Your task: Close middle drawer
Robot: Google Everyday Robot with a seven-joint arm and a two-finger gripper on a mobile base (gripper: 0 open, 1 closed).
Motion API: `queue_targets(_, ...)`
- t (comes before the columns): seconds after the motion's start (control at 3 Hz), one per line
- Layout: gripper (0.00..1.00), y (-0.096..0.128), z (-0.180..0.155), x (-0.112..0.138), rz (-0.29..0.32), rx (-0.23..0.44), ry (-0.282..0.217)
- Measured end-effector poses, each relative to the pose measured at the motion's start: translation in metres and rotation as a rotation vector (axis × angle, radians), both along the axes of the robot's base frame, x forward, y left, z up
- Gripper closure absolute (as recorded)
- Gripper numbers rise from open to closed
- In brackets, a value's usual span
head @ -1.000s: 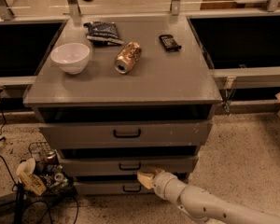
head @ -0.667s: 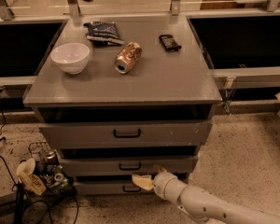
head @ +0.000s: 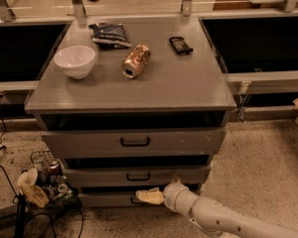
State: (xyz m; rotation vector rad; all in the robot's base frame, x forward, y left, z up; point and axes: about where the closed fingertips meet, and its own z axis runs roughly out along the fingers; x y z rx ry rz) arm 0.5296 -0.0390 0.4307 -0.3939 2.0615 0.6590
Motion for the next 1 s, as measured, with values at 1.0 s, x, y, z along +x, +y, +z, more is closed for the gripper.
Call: queue_targets(1.0, 0.00, -0.045, -0.010, -0.057, -0.064, 0.014, 0.076)
